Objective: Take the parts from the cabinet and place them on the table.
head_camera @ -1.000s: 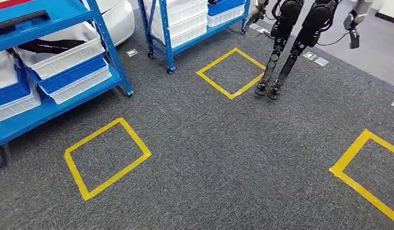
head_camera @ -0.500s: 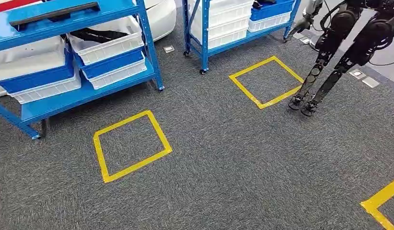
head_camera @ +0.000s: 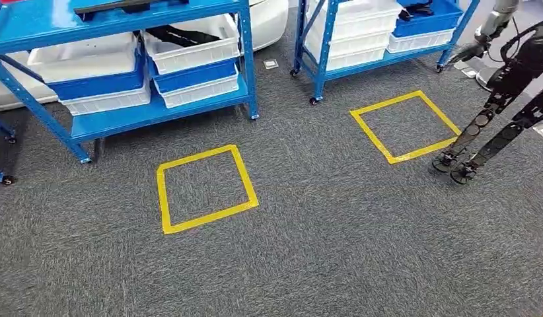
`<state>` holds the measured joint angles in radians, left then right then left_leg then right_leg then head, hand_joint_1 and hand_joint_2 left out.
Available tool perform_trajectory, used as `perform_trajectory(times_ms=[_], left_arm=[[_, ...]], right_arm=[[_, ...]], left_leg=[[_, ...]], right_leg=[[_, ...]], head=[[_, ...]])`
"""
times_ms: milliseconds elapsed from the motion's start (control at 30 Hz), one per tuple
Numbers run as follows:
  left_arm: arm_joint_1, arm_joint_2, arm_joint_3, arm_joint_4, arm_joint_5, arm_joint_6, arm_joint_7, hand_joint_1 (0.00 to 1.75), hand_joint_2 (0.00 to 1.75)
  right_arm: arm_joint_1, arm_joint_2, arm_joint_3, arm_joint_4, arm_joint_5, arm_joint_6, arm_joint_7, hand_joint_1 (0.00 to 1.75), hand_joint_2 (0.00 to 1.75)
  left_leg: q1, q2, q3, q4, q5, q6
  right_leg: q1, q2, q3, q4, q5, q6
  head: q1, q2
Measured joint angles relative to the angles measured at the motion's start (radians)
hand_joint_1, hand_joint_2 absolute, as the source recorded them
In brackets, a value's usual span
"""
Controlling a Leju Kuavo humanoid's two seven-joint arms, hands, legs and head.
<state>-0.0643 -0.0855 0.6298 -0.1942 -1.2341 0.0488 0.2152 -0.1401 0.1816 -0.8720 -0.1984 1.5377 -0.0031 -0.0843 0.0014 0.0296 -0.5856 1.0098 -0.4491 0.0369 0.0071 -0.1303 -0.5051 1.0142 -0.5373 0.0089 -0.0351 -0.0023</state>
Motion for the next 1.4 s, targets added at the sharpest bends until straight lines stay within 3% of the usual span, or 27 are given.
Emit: perform_trajectory(times_ms=[67,100,167,200,233,300,333,367,400,500,567,600,667,700,733,767,833,867,1000,1033,1100,1167,1200,1267,1333,1367,1400], left_arm=[[0.000,-0.003,0.000,0.000,0.000,0.000,0.001,0.00,0.00],[-0.002,-0.004,0.000,0.000,0.000,0.000,0.000,0.00,0.00],[-0.004,-0.005,0.000,0.000,0.000,0.001,0.000,0.00,0.00],[-0.002,-0.005,0.000,0.000,0.000,0.001,0.000,0.00,0.00],[-0.001,-0.006,0.000,0.000,0.000,0.001,0.001,0.00,0.00],[0.000,-0.008,0.000,0.000,0.000,0.001,0.001,0.00,0.00],[0.000,-0.008,0.001,0.000,0.005,0.001,0.000,0.00,0.00],[-0.001,-0.007,0.005,0.000,0.017,0.003,-0.003,0.00,0.00],[-0.001,-0.007,0.011,0.000,0.027,0.006,-0.006,0.00,0.00],[0.008,-0.007,0.026,0.000,0.036,0.006,-0.009,0.00,0.00],[0.008,-0.009,0.028,0.000,0.037,0.006,-0.010,0.00,0.00],[0.004,-0.008,0.029,0.000,0.038,0.006,-0.010,0.00,0.00],[0.000,-0.009,0.031,0.000,0.044,0.007,-0.010,0.00,0.00],[0.002,-0.009,0.036,0.000,0.055,0.011,-0.008,0.00,0.00],[0.003,-0.010,0.043,0.000,0.064,0.016,-0.001,0.00,0.00],[0.003,-0.010,0.051,0.000,0.074,0.019,0.007,0.00,1.75],[0.001,-0.010,0.069,0.000,0.098,0.030,0.009,0.00,1.75],[-0.003,-0.009,0.082,0.000,0.113,0.032,0.004,0.00,1.75],[-0.005,-0.013,0.130,0.000,0.170,-0.004,-0.055,0.00,1.75],[-0.005,-0.016,0.142,0.000,0.185,-0.014,-0.068,0.00,0.00],[-0.006,-0.018,0.164,0.000,0.195,-0.017,-0.082,0.00,0.00],[-0.007,-0.018,0.176,0.000,0.196,-0.018,-0.093,0.00,0.00],[-0.007,-0.018,0.182,0.000,0.196,-0.014,-0.100,0.00,0.00],[-0.006,-0.021,0.191,0.000,0.196,0.002,-0.107,0.00,0.00],[-0.006,-0.024,0.196,0.000,0.196,0.006,-0.110,0.00,0.00],[-0.006,-0.023,0.200,0.000,0.196,0.007,-0.111,0.00,0.00],[-0.006,-0.024,0.202,0.000,0.196,0.008,-0.111,0.00,0.00]], right_arm=[[0.002,-0.001,0.000,0.000,0.000,0.004,-0.001,0.00,0.00],[0.004,-0.001,0.000,0.000,-0.001,0.005,-0.001,0.00,0.00],[0.011,-0.004,0.000,0.001,-0.002,0.007,-0.001,0.00,0.00],[0.015,-0.005,0.000,0.001,-0.003,0.007,-0.001,0.00,0.00],[0.015,-0.008,0.000,0.001,-0.003,0.008,-0.001,0.00,0.00],[0.013,-0.010,0.000,0.001,-0.006,0.008,-0.001,0.00,0.00],[0.014,-0.010,0.000,0.001,-0.010,0.008,-0.001,0.00,0.00],[0.014,-0.008,0.000,0.002,-0.015,0.008,-0.001,0.00,0.00],[0.013,-0.008,0.000,0.002,-0.019,0.007,-0.002,0.00,0.00],[0.009,-0.006,0.000,0.002,-0.023,0.005,-0.003,0.00,0.00],[0.009,-0.004,0.000,0.002,-0.024,0.003,-0.004,0.00,0.00],[0.011,-0.003,0.000,0.002,-0.024,0.003,-0.004,0.00,0.00],[0.017,-0.005,0.000,0.002,-0.024,0.003,-0.004,0.00,0.00],[0.017,-0.005,0.000,0.002,-0.027,0.003,-0.002,0.00,0.00],[0.016,-0.005,0.000,0.002,-0.030,0.002,0.001,0.00,0.00],[0.015,-0.005,0.000,0.002,-0.033,0.000,0.003,0.00,0.00],[0.012,-0.004,0.000,0.002,-0.033,-0.003,0.009,0.00,0.00],[0.012,-0.001,0.000,0.002,-0.033,-0.004,0.011,0.00,0.00],[0.012,0.000,0.000,0.002,-0.036,0.000,0.016,0.00,0.00],[0.012,-0.001,0.000,0.002,-0.038,0.000,0.016,0.00,0.00],[0.012,-0.003,0.000,0.002,-0.043,0.003,0.016,0.00,0.00],[0.016,-0.007,0.000,0.002,-0.049,0.005,0.016,0.00,0.00],[0.019,-0.009,0.000,0.002,-0.052,0.005,0.016,0.00,0.00],[0.022,-0.013,0.000,0.002,-0.054,0.005,0.016,0.00,0.00],[0.021,-0.016,0.000,0.002,-0.054,0.005,0.016,0.00,0.00],[0.021,-0.016,0.000,0.002,-0.054,0.005,0.015,0.00,0.00],[0.021,-0.016,0.000,0.002,-0.054,0.005,0.014,0.00,0.00]], left_leg=[[0.006,-0.017,0.008,-0.013,0.010,0.007],[0.006,-0.031,0.005,-0.013,0.011,0.010],[0.006,-0.062,0.003,-0.013,0.011,0.009],[0.007,-0.079,0.004,-0.012,0.011,0.009],[0.009,-0.094,0.005,-0.012,0.010,0.008],[0.013,-0.122,0.007,-0.008,0.009,0.000],[0.015,-0.134,0.004,-0.001,0.006,-0.008],[0.008,-0.147,0.000,0.010,-0.002,-0.020],[0.008,-0.152,-0.003,0.010,-0.004,-0.026],[0.018,-0.164,-0.006,0.006,0.002,-0.038],[0.014,-0.069,-0.030,0.066,-0.039,-0.045],[0.015,-0.049,-0.064,0.135,-0.077,-0.048],[0.016,-0.037,-0.147,0.294,-0.143,-0.050],[0.017,-0.035,-0.164,0.324,-0.143,-0.050],[0.017,-0.034,-0.156,0.306,-0.121,-0.048],[0.017,-0.034,-0.127,0.249,-0.084,-0.043],[0.012,-0.025,-0.029,0.065,-0.004,-0.023],[0.004,-0.009,-0.008,0.024,-0.016,-0.014],[-0.006,-0.021,-0.007,0.011,-0.011,-0.003],[0.011,-0.023,0.010,-0.013,0.002,0.003],[0.007,-0.028,0.017,-0.022,0.009,0.011],[0.006,-0.036,0.016,-0.022,0.007,0.012],[0.006,-0.041,0.015,-0.022,0.007,0.012],[0.008,-0.051,0.017,-0.020,0.005,0.009],[0.009,-0.057,0.020,-0.016,0.001,0.002],[0.005,-0.058,0.017,-0.008,-0.003,-0.007],[0.000,-0.062,0.016,-0.002,-0.011,-0.017]], right_leg=[[-0.010,0.091,-0.027,0.065,-0.032,0.002],[-0.013,0.112,-0.067,0.143,-0.067,-0.004],[-0.018,0.121,-0.142,0.287,-0.113,-0.003],[-0.020,0.123,-0.159,0.309,-0.109,0.006],[-0.023,0.123,-0.150,0.276,-0.085,0.019],[-0.034,0.139,-0.083,0.119,-0.008,0.046],[-0.043,0.173,-0.044,0.031,0.025,0.056],[-0.036,0.184,-0.043,0.013,0.024,0.041],[-0.036,0.171,-0.044,0.013,0.028,0.025],[-0.037,0.154,-0.034,0.011,0.035,-0.003],[-0.035,0.139,-0.031,0.010,0.036,-0.013],[-0.030,0.128,-0.031,0.010,0.035,-0.016],[-0.025,0.107,-0.032,0.010,0.031,-0.024],[-0.023,0.101,-0.033,0.010,0.030,-0.025],[-0.022,0.096,-0.032,0.010,0.029,-0.026],[-0.020,0.094,-0.030,0.010,0.029,-0.028],[-0.017,0.091,-0.026,0.010,0.026,-0.025],[-0.014,0.089,-0.025,0.010,0.025,-0.024],[-0.012,0.079,-0.019,-0.001,0.023,-0.003],[-0.003,0.081,-0.025,0.004,0.018,0.002],[-0.011,0.112,-0.065,0.095,-0.028,-0.003],[-0.016,0.120,-0.148,0.252,-0.087,-0.008],[-0.017,0.122,-0.174,0.297,-0.095,-0.002],[-0.022,0.122,-0.152,0.237,-0.053,0.020],[-0.032,0.124,-0.067,0.059,0.021,0.043],[-0.038,0.130,-0.048,0.003,0.037,0.042],[-0.030,0.130,-0.046,0.001,0.043,0.028]], head=[[0.006,0.000],[0.009,0.000],[0.010,0.000],[0.009,0.000],[0.009,0.000],[0.009,0.000],[0.010,0.000],[0.013,0.000],[0.012,0.000],[0.009,0.000],[0.000,0.000],[0.000,0.000],[0.001,0.000],[0.000,0.000],[0.001,0.000],[0.000,0.000],[0.000,0.000],[0.001,0.000],[0.000,0.000],[0.002,0.000],[0.006,0.000],[0.008,0.000],[0.009,0.000],[0.009,0.000],[0.009,0.000],[0.012,0.000],[0.011,0.000]])
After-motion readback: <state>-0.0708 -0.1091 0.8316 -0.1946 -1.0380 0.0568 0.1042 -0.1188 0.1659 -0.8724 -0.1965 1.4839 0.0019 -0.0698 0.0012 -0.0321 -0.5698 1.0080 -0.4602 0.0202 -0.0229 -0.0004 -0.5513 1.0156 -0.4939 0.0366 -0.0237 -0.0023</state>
